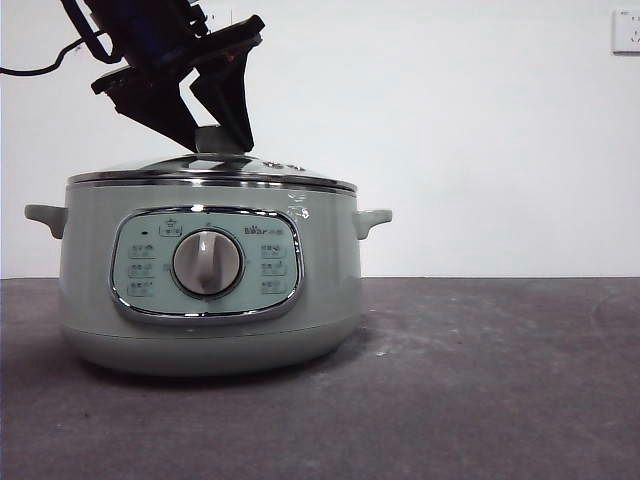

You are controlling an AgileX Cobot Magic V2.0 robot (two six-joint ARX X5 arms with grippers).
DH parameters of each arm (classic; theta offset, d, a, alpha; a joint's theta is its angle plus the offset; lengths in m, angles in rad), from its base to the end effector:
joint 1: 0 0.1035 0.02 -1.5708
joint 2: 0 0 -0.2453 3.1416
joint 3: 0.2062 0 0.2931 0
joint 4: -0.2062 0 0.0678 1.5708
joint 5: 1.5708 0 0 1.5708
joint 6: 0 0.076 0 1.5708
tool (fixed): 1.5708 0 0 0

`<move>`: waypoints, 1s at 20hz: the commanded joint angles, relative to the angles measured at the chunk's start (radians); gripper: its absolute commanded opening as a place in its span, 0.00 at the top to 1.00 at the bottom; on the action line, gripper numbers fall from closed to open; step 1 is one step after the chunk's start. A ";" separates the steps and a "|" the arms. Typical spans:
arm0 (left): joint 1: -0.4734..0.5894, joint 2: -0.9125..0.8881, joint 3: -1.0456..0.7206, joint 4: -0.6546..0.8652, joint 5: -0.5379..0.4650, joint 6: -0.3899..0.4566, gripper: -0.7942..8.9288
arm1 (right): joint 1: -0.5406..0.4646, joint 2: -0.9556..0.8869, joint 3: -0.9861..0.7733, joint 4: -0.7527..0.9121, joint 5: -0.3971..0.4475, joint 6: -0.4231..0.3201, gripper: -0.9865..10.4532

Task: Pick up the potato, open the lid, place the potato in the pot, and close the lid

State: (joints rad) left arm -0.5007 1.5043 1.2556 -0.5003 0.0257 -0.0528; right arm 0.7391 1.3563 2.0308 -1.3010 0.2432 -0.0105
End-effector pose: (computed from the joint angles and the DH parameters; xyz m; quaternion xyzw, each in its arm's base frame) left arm 0.3516 -0.1946 0.2379 0.0623 0.3618 -0.2327 0.9006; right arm 0.2112 0.1677 0.4862 -0.1502 0.2705 0.2349 0.9215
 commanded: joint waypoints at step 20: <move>-0.011 -0.517 -0.024 -0.153 -0.019 0.082 0.95 | -0.006 -0.069 -0.242 0.119 0.003 0.053 0.90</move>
State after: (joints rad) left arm -0.5079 0.9813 1.2362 -0.6594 0.0074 -0.0017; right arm 0.7334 1.2976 1.7981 -1.1858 0.2432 0.0341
